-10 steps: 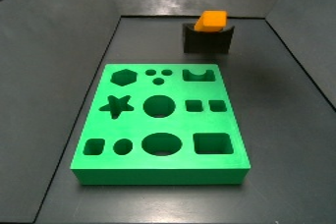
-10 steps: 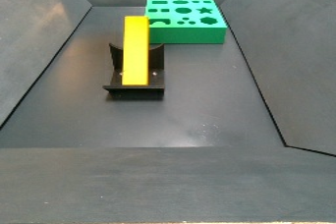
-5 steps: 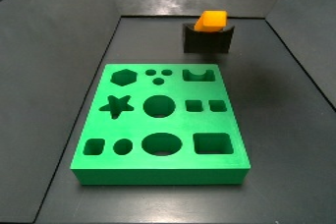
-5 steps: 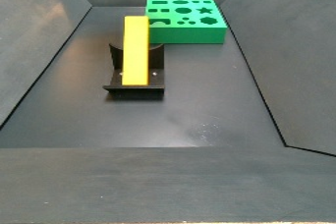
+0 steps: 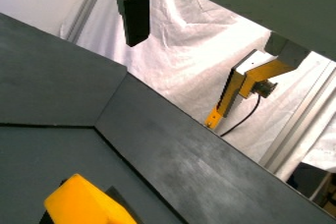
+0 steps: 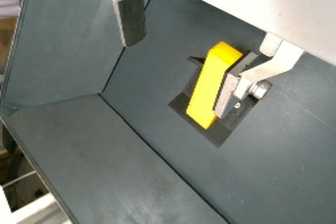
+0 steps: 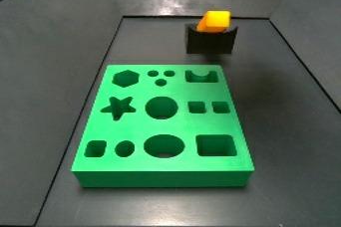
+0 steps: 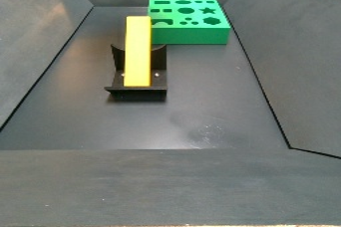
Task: Pick up the rectangle object. Move up. Place the rectangle object on the fixture. Regrasp the rectangle object. Move to above the board. Insert the rectangle object.
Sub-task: Regrasp the rectangle object.
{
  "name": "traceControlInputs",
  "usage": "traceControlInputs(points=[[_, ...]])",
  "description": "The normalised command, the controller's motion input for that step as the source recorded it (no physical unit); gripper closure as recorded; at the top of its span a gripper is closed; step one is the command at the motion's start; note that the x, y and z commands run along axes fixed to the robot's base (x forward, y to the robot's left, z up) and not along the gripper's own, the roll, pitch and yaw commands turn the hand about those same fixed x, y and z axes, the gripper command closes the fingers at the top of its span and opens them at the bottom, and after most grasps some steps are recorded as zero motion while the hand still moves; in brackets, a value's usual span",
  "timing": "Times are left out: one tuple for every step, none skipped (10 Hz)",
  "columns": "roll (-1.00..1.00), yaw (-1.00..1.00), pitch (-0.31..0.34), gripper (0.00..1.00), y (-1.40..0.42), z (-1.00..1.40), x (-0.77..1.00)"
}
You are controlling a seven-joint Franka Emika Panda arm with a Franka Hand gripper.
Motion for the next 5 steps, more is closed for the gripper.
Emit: traceControlInputs(points=[[0.16,0.21,0.022,0.00,-0.04,-0.01,0.08],[0.09,0.20,0.036,0.00,0.05,-1.00,0.03],[0.08,0.19,0.033,0.00,0.05,-1.00,0.04],[0.08,0.16,-0.030,0.00,0.04,-1.00,0.05],[0.07,0.14,-0.066,0.00,0.04,-1.00,0.06]])
